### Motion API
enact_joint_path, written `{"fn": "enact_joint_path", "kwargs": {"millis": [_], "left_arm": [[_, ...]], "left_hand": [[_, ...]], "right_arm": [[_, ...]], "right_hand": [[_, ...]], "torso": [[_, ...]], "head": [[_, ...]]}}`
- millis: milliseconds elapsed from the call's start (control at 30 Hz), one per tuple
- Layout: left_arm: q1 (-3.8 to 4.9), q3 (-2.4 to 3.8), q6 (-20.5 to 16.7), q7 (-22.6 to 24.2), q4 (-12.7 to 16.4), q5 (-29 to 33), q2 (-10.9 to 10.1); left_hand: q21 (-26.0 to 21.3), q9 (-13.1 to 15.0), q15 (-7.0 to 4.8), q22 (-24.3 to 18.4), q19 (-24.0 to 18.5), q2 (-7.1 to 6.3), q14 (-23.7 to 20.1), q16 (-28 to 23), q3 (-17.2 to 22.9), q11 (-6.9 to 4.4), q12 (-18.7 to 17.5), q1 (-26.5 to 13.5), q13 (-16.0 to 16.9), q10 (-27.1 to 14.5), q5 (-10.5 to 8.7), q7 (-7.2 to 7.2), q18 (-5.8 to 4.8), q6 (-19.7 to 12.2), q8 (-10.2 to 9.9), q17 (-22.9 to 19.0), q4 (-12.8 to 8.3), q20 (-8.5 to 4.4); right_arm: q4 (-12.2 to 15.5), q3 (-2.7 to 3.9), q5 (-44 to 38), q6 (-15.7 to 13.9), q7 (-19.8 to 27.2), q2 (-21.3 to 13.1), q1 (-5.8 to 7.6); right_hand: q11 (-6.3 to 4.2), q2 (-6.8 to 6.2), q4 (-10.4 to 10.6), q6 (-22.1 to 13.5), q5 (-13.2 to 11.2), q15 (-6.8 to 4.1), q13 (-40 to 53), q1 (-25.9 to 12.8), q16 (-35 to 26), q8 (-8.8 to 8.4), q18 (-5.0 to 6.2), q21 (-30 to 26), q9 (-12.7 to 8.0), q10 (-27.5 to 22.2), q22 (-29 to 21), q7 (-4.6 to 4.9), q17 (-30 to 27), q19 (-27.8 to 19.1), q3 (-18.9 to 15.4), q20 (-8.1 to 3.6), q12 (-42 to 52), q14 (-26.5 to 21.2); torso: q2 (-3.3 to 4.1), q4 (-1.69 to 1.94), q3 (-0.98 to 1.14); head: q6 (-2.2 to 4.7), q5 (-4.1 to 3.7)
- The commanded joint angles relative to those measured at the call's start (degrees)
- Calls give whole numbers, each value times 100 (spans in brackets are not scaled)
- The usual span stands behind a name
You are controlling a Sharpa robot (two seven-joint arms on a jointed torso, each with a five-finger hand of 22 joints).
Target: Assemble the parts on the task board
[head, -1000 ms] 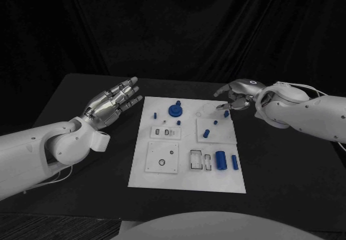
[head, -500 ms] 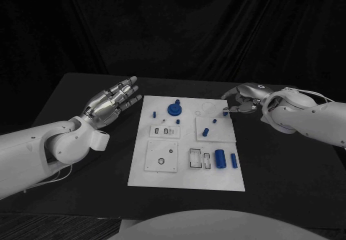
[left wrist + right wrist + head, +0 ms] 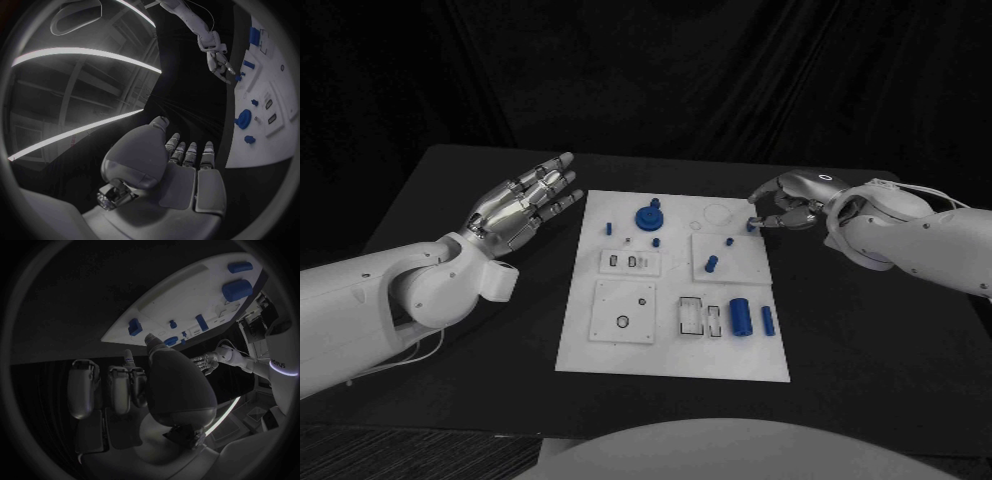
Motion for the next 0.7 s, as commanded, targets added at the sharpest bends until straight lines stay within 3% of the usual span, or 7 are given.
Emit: {"fn": "enact_joint_path", "kwargs": {"millis": [33, 533, 600, 700], "left_arm": [[-9, 5, 82, 66, 4, 1, 13], [-21, 5, 87, 55, -8, 1, 2], [-22, 5, 90, 54, -7, 1, 3], [-23, 5, 97, 51, -2, 1, 1]], "left_hand": [[-20, 5, 38, -9, 4, 31, -13, -38, 22, 40, -20, 5, -9, -2, 26, -2, 58, 7, 34, -10, -1, 29], [-20, 5, 38, -9, 4, 31, -13, -38, 22, 40, -20, 5, -9, -2, 26, -2, 58, 7, 34, -10, -1, 29], [-20, 5, 38, -9, 4, 31, -13, -38, 22, 40, -20, 5, -9, -2, 26, -2, 58, 7, 34, -10, -1, 29], [-20, 5, 38, -9, 4, 31, -13, -38, 22, 40, -20, 5, -9, -2, 26, -2, 58, 7, 34, -10, -1, 29]], "right_arm": [[-6, 1, 10, -15, -81, -7, -33], [-45, 1, 9, 34, -68, 17, -100], [-54, 1, 9, 61, -79, 28, -106], [-70, 1, 6, 102, -108, 48, -113]], "right_hand": [[40, -12, 27, 33, 1, 32, 1509, 43, 15, 30, 20, -23, 11, 592, 1220, -1, 1510, 217, -3, 34, 14, 605], [72, -81, 159, 127, -172, 64, 1509, 87, 5, 168, 23, -40, 247, 592, 1225, 26, 1498, 215, -44, 70, 14, 602], [78, -75, 165, 128, -82, 70, 1509, 145, 0, 206, 27, -58, 336, 592, 1222, 32, 1492, 209, -31, 75, 14, 601], [87, -72, 148, 101, 311, 79, 1509, 265, -8, 283, 31, -82, 553, 592, 1220, 43, 1482, 202, -15, 86, 14, 598]], "torso": [[-4, 4, -2], [0, -1, -1], [-2, -2, 0], [-2, 1, 1]], "head": [[7, 3], [-4, -2], [-9, -1], [-14, -2]]}}
